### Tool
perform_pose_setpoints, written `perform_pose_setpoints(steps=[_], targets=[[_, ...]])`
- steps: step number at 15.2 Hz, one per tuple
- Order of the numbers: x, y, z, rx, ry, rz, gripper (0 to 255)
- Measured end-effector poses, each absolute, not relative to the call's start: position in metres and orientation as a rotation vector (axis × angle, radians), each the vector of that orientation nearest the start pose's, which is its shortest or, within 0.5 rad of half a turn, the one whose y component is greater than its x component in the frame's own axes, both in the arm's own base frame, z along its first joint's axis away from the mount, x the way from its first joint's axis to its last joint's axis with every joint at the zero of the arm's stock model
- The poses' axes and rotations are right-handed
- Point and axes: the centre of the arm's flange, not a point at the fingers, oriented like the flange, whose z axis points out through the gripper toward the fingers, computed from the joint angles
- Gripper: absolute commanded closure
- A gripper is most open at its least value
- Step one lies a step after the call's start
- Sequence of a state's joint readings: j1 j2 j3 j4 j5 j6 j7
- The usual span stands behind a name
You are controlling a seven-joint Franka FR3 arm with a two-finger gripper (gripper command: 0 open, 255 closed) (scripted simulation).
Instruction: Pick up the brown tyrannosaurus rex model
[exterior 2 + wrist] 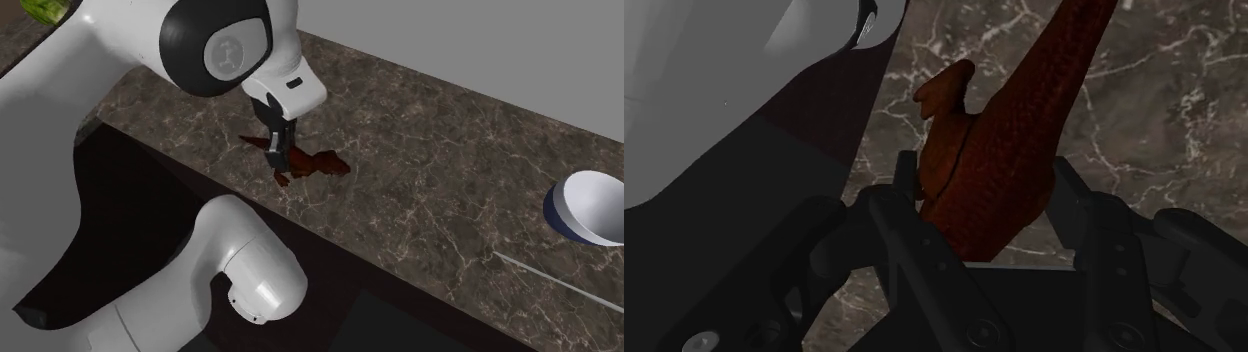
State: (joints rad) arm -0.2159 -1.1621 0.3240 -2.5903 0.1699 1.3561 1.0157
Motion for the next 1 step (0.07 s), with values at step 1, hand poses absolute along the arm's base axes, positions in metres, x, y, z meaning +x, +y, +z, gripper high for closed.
perform_pose_setpoints(steps=[1], targets=[[0.2011, 0.0692, 0.5428, -2.826, 1.702, 0.044, 255]])
